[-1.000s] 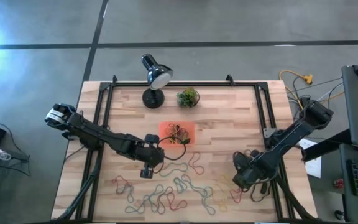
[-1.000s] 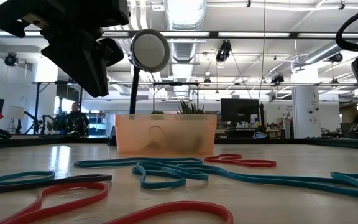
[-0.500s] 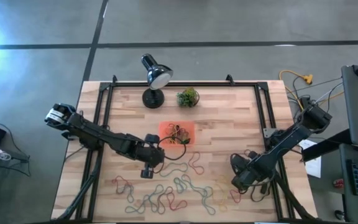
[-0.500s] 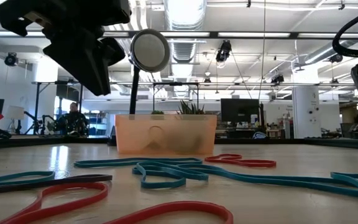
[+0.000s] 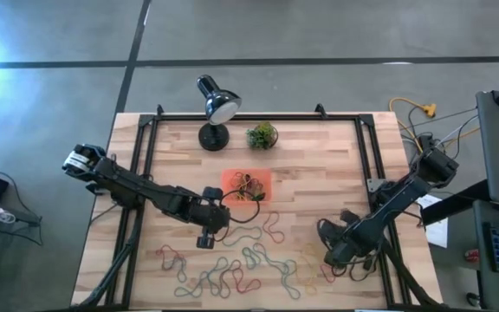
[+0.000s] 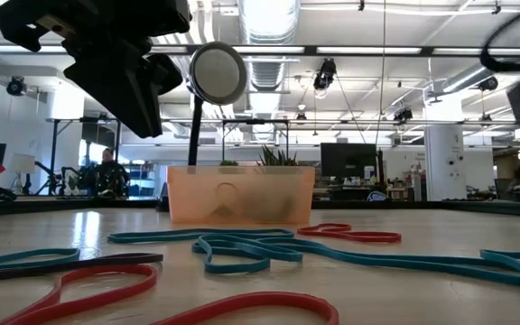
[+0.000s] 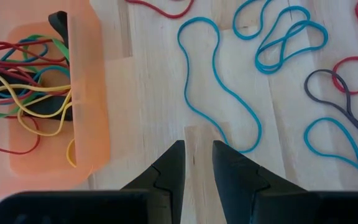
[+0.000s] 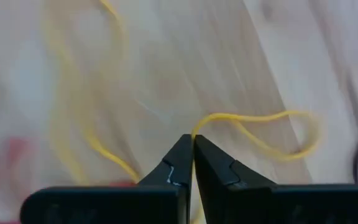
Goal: Pick and place rubber bands into bin
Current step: Put the yellow rubberband into the orange bin
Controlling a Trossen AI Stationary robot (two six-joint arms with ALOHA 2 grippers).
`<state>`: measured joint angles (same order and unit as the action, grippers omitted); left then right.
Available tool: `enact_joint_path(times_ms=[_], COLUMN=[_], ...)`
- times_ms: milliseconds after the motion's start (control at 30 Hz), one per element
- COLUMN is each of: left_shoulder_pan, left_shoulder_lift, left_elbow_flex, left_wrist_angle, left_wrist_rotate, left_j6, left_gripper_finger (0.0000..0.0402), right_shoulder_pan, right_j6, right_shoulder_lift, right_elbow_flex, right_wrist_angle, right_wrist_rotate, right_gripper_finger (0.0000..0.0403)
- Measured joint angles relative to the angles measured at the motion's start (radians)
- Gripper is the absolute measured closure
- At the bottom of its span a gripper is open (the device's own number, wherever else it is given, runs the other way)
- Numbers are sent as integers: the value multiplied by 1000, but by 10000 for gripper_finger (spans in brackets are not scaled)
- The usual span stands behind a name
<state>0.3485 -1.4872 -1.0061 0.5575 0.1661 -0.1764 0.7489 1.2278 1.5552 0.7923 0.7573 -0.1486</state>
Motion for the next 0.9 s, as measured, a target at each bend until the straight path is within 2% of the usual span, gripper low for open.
enact_joint_path(times_ms=[233, 433, 633, 733, 900], left_shoulder_pan=[0, 0, 0, 0, 0], left_shoulder_lift=[0, 0, 0, 0, 0], left_elbow_flex=[0, 0, 0, 0, 0], left_wrist_angle=[-6, -6, -8, -8, -8], left_wrist_rotate=[0, 0, 0, 0, 9], left_j6=[0, 0, 0, 0, 0], left_gripper_finger=[336, 336, 336, 336, 336], right_shoulder_pan=[0, -1, -27, -75, -207], right_j6=[-357, -661, -865, -934, -1002], right_shoulder_lift=[3, 2, 5, 5, 15], right_elbow_flex=[136, 227, 281, 286, 278], right_wrist_angle=[-5, -4, -9, -48, -151], right_wrist_rotate=[-277, -646, -998, -1071, -1046], right_gripper_finger=[394, 394, 394, 394, 394])
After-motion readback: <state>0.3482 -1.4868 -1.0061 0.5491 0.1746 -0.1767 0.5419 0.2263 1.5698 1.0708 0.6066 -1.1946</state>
